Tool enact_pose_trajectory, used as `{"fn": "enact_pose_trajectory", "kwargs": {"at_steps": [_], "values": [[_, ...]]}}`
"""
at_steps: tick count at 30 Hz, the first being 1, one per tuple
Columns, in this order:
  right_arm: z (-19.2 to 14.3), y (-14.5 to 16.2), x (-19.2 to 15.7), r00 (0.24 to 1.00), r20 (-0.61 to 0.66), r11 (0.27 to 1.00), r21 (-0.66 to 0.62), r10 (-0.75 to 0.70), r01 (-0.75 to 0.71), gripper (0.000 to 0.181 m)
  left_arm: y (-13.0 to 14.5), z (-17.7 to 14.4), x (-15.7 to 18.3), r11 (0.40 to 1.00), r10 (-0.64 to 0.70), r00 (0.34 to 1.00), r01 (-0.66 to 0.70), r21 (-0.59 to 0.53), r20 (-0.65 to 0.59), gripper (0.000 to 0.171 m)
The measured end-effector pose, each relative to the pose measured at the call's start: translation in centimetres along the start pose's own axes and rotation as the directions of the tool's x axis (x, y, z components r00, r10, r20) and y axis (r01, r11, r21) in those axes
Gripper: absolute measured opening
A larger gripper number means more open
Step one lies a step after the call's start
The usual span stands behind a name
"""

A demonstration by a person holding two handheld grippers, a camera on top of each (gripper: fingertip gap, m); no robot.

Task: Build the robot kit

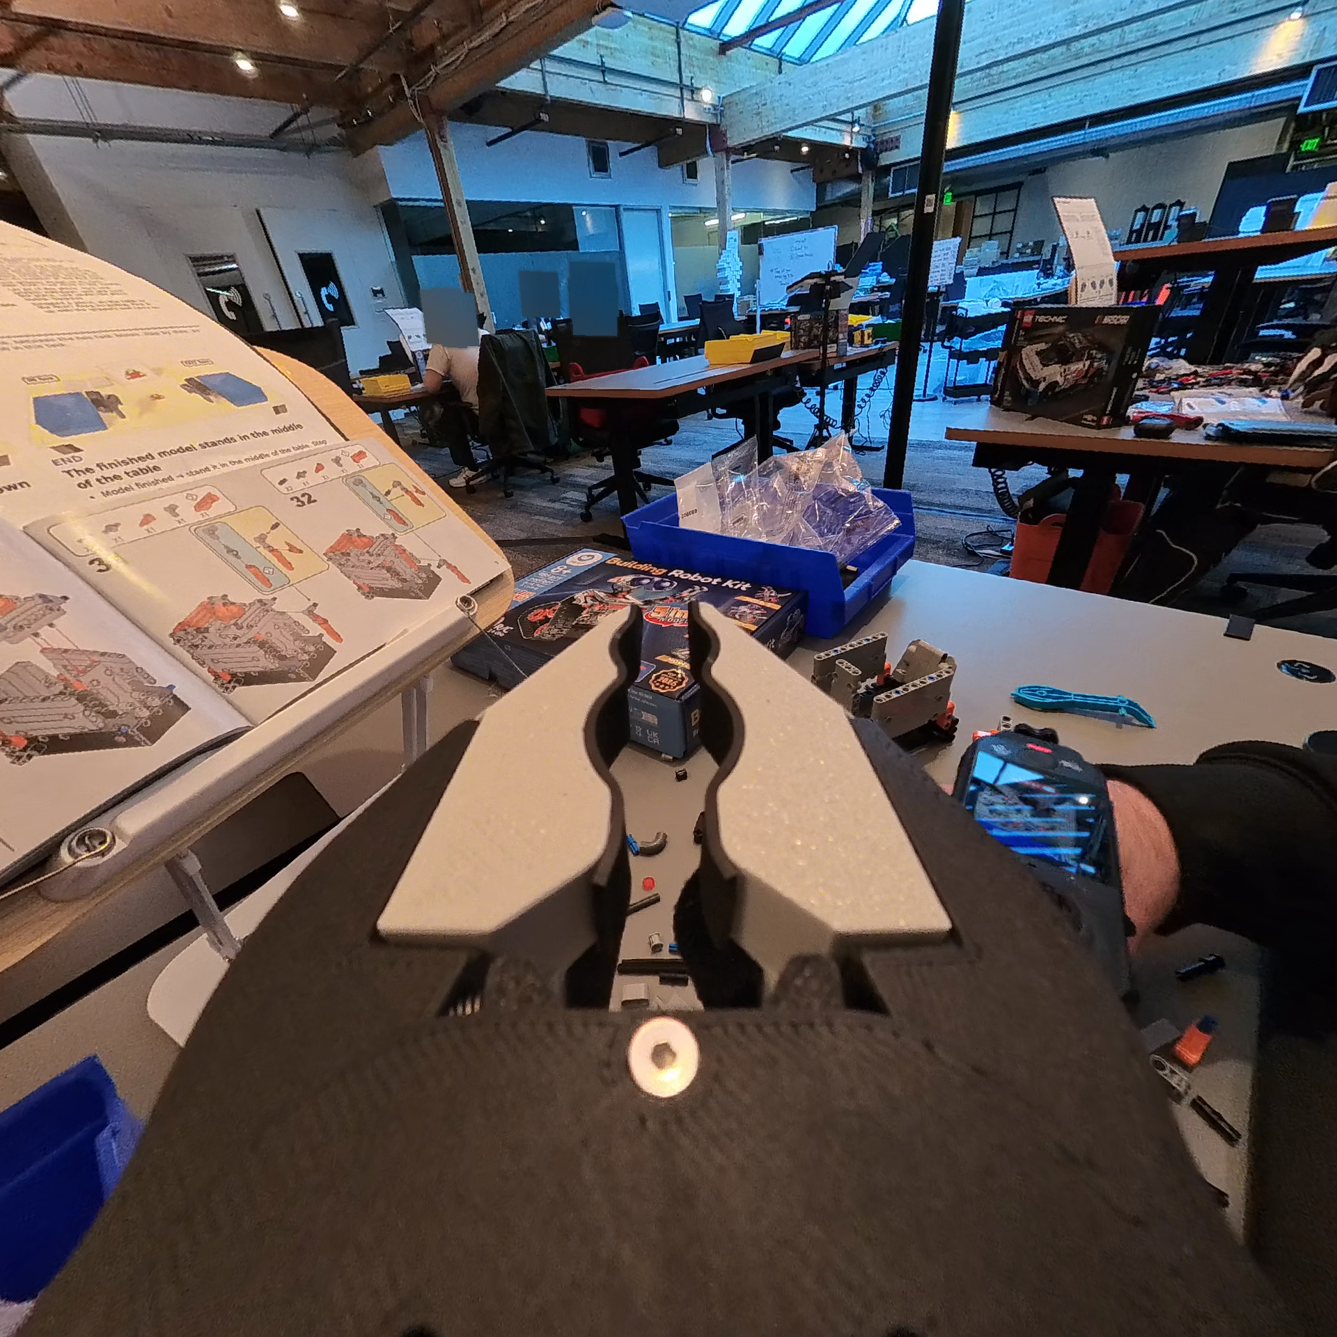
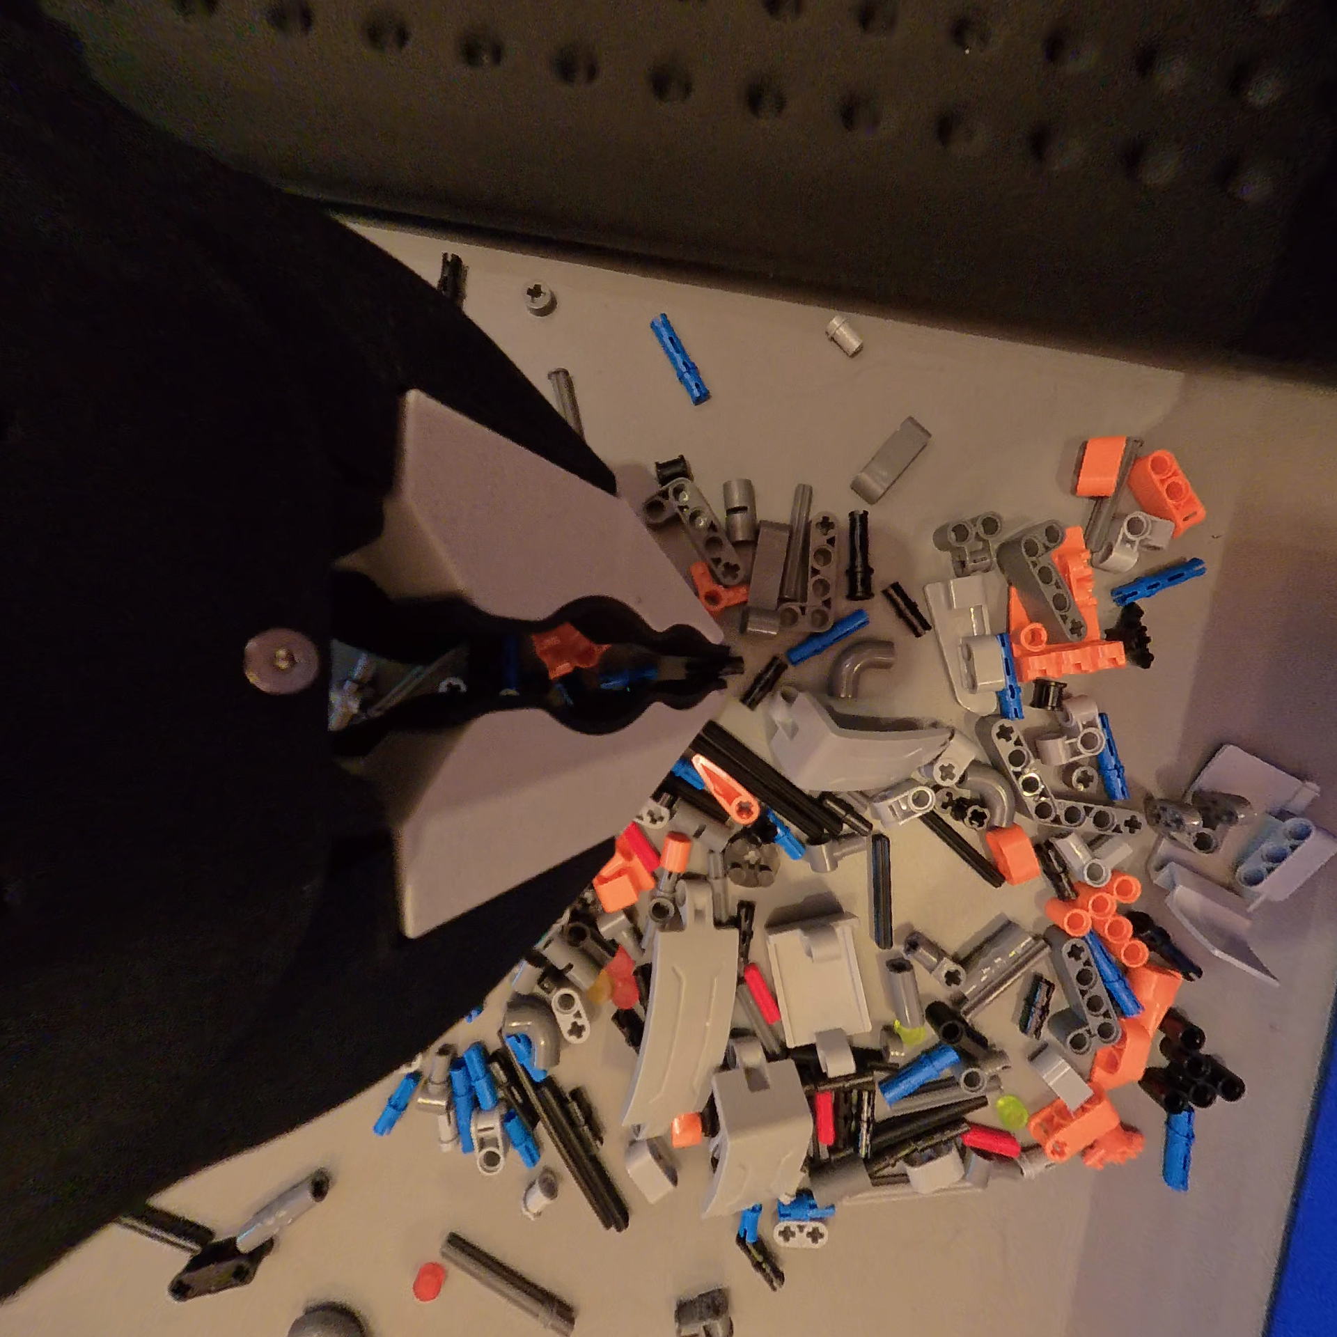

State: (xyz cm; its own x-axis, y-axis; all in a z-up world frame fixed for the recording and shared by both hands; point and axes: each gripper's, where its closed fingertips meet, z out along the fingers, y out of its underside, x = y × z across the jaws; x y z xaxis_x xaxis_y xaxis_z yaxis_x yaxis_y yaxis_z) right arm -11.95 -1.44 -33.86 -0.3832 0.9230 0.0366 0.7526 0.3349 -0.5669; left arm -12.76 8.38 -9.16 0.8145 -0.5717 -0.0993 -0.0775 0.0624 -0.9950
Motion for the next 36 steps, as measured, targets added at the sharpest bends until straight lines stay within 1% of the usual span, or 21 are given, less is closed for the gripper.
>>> {"fn": "enact_pose_trajectory", "kwargs": {"at_steps": [2,5,9,12,16,21,24,29,33,36], "values": [[-0.4,-0.1,0.0,1.0,-0.001,1.0,0.01,0.007,-0.007,0.004,0.2,0.1,0.0,1.0,0.004,1.0,-0.004,-0.005,0.001,0.01],[-1.7,-0.4,-0.3,1.0,-0.008,0.998,0.05,0.025,-0.024,0.003,0.8,0.5,0.0,0.999,0.014,1.0,-0.015,-0.031,-0.002,0.01],[-5.0,-0.5,-0.5,0.997,-0.064,0.993,0.112,0.052,-0.045,0.003,2.1,1.4,0.9,0.996,0.004,0.999,-0.008,-0.087,-0.047,0.013],[-7.8,-0.1,-0.8,0.989,-0.113,0.982,0.174,0.091,-0.07,0.003,3.3,2.4,2.4,0.99,0.03,0.996,-0.042,-0.133,-0.089,0.015],[-10.5,2.1,-1.8,0.975,-0.166,0.972,0.204,0.15,-0.115,0.003,5.7,4.0,5.2,0.972,0.074,0.983,-0.109,-0.207,-0.168,0.018],[-12.8,5.2,-2.9,0.951,-0.225,0.963,0.212,0.213,-0.166,0.003,8.7,5.8,7.8,0.947,0.074,0.965,-0.147,-0.285,-0.252,0.027],[-13.9,6.5,-3.6,0.939,-0.248,0.957,0.223,0.238,-0.184,0.003,9.5,6.4,9.0,0.939,0.078,0.956,-0.166,-0.302,-0.282,0.029],[-15.3,8.4,-4.6,0.919,-0.286,0.951,0.229,0.271,-0.209,0.003,10.4,7.0,10.3,0.92,0.134,0.944,-0.231,-0.315,-0.303,0.032],[-16.3,9.4,-5.3,0.905,-0.307,0.944,0.245,0.293,-0.222,0.003,11.0,7.4,10.8,0.907,0.16,0.937,-0.264,-0.329,-0.312,0.034],[-16.8,10.1,-5.9,0.896,-0.322,0.941,0.25,0.305,-0.23,0.003,11.1,7.6,11.1,0.906,0.163,0.934,-0.269,-0.327,-0.317,0.034]]}}
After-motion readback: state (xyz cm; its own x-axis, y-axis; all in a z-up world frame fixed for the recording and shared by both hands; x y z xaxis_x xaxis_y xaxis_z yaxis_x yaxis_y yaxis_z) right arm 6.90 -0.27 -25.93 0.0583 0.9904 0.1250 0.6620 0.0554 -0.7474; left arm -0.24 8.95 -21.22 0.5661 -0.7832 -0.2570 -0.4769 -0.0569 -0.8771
